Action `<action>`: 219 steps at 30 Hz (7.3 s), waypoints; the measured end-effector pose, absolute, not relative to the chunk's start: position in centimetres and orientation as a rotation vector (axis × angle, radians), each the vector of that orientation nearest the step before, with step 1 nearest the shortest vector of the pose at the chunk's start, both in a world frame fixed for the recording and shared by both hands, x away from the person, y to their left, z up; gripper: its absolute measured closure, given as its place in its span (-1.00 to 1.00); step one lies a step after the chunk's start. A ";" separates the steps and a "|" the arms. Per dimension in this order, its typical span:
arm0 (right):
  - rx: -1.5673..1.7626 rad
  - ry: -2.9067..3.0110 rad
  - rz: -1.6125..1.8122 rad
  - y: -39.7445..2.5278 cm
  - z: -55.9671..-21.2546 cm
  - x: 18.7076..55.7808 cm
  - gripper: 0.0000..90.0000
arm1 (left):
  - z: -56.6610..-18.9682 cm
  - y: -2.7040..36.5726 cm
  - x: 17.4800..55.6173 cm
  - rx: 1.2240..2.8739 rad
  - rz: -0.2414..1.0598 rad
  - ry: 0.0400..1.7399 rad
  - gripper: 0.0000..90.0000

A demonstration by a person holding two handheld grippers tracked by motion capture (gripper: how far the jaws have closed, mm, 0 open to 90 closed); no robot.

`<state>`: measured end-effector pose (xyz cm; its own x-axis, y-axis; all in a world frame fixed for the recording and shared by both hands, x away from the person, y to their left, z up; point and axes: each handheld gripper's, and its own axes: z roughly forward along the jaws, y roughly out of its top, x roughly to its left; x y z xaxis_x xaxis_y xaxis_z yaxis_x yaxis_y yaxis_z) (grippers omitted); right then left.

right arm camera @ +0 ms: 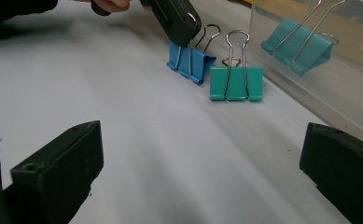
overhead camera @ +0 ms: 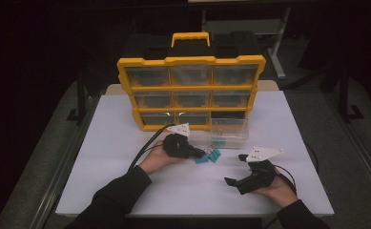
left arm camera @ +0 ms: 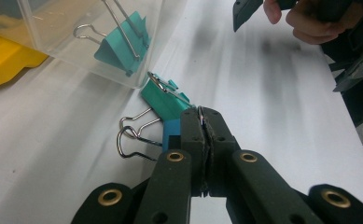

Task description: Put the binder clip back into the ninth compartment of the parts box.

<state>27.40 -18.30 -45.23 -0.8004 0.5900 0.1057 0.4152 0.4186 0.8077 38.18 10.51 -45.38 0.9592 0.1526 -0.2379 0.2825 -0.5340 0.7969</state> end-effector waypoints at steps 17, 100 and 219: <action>0.890 2.472 1.327 -18.3 -45.2 27.4 -1.00 | -43.4 11.7 38.2 2.123 -0.126 0.296 0.97; 0.900 2.462 1.374 -18.5 -45.0 27.4 -1.00 | -35.4 -1.3 43.3 2.197 -0.091 0.074 0.97; 0.896 2.467 1.344 -18.4 -45.2 27.5 -1.00 | -45.6 7.9 38.9 2.128 -0.195 0.545 1.00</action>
<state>27.47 -18.37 -45.21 -0.7983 0.5914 0.1140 0.4165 0.4053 0.8138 38.93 7.87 -45.63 0.8902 0.3089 -0.3348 0.4511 -0.4955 0.7423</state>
